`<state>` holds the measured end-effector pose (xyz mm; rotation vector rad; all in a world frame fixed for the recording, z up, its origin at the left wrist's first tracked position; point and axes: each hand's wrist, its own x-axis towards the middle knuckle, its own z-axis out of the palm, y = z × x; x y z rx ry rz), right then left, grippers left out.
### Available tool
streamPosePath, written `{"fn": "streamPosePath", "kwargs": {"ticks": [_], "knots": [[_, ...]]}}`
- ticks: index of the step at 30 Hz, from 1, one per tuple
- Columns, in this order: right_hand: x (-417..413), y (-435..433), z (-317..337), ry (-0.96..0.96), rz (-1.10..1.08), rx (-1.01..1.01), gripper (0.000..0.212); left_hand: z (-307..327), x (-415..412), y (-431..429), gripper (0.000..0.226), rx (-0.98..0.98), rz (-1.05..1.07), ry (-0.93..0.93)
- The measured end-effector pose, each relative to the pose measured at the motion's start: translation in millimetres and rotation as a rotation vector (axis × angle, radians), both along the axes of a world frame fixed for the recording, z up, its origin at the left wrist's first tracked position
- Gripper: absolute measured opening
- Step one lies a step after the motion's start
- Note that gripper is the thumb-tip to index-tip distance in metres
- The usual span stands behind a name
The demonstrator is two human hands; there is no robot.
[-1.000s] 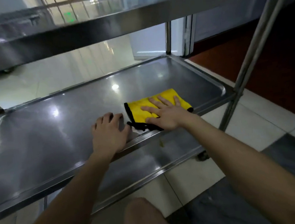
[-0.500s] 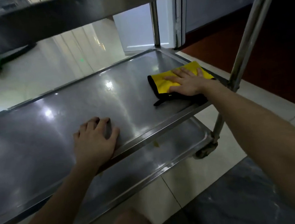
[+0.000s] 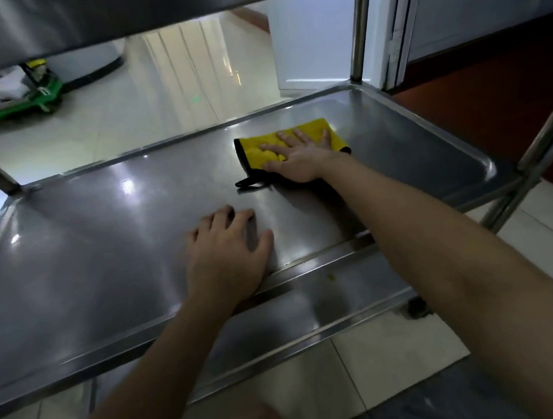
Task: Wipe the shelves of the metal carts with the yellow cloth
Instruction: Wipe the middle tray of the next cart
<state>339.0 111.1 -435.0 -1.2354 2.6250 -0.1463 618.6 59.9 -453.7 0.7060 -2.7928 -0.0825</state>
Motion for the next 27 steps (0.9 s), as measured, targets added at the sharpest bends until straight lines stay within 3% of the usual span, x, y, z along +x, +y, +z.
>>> {"fn": "streamPosePath", "kwargs": {"ticks": [7, 13, 16, 17, 20, 27], "knots": [[62.2, 115.3, 7.9, -0.076, 0.119, -0.034, 0.058, 0.8, -5.2, 8.4, 0.05, 0.003, 0.046, 0.039], [95.4, 151.6, 46.7, -0.117, 0.007, 0.047, 0.058, 0.8, -7.2, 9.4, 0.05, -0.003, 0.041, 0.044], [104.6, 130.2, 47.0, -0.074, -0.293, -0.24, 0.082, -1.9, -8.7, 7.7, 0.051, -0.022, 0.038, 0.044], [110.1, 122.1, 38.3, -0.06, -0.403, -0.251, 0.091, -3.0, -9.0, 7.0, 0.051, -0.023, 0.034, 0.044], [121.3, 107.0, 2.6, 0.0, -0.499, -0.018, 0.109, -4.8, -10.7, 4.8, 0.052, -0.019, 0.022, 0.041], [114.1, 108.1, -3.7, -0.002, -0.48, 0.016, 0.112, -11.1, -13.5, 0.8, 0.054, -0.044, -0.006, 0.049]]}}
